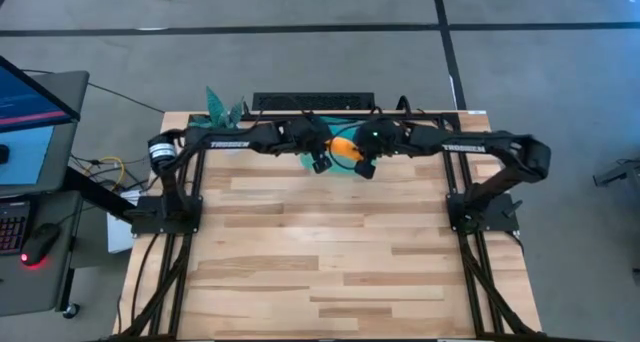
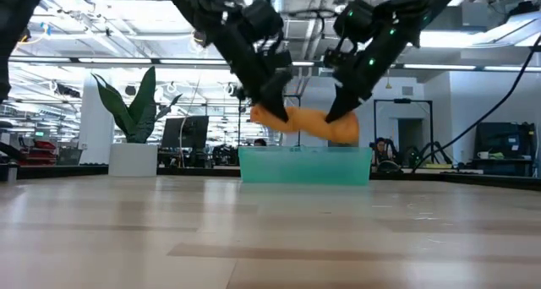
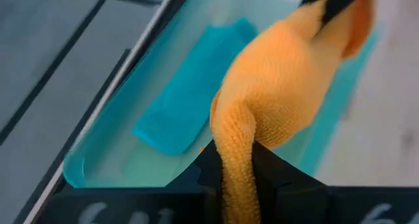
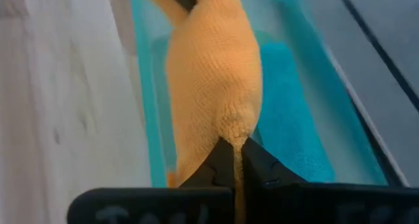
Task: Roll microfiber towels into tight, uniform cylinder then place into a basket
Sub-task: Put the rolled yellow microfiber towel into the green bin
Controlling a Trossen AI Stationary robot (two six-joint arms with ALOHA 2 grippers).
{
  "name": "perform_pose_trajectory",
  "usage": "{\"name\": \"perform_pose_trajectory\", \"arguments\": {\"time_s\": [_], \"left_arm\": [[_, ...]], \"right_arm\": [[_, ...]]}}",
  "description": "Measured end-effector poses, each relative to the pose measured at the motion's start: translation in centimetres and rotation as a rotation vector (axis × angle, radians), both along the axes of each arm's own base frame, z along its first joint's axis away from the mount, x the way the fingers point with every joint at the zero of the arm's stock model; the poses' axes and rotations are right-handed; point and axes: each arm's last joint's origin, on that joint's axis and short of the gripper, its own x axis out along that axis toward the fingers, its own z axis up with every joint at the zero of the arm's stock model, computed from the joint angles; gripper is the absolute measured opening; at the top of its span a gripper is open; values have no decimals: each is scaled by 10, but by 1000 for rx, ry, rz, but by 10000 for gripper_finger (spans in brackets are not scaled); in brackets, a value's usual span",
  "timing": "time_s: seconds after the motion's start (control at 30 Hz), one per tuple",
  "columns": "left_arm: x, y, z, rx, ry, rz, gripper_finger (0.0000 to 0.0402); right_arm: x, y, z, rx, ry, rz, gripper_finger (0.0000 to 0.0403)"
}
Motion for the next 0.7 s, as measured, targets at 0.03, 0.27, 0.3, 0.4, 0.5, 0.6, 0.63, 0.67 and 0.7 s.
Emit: {"name": "perform_pose_trajectory", "arguments": {"time_s": [0.03,0.27,0.3,0.4,0.5,0.6,0.63,0.67,0.7], "left_arm": [[1,4,-6,1,18,4,24],[3,22,-37,-42,82,-27,26],[3,23,-38,-41,96,-39,26],[4,25,-42,-19,105,-61,26],[4,27,-44,-15,113,-72,26],[5,27,-48,-10,129,-84,27],[4,27,-49,-19,136,-83,27],[4,27,-50,-22,137,-81,27],[5,27,-51,-23,137,-79,27]], "right_arm": [[1,-2,-4,3,17,0,17],[8,-14,-36,11,133,30,15],[10,-15,-41,11,144,33,15],[10,-18,-48,16,173,41,19],[10,-19,-49,17,181,44,26],[9,-19,-50,20,186,44,26],[9,-19,-49,23,181,38,25],[9,-19,-47,25,175,32,25],[9,-18,-47,27,172,27,26]]}}
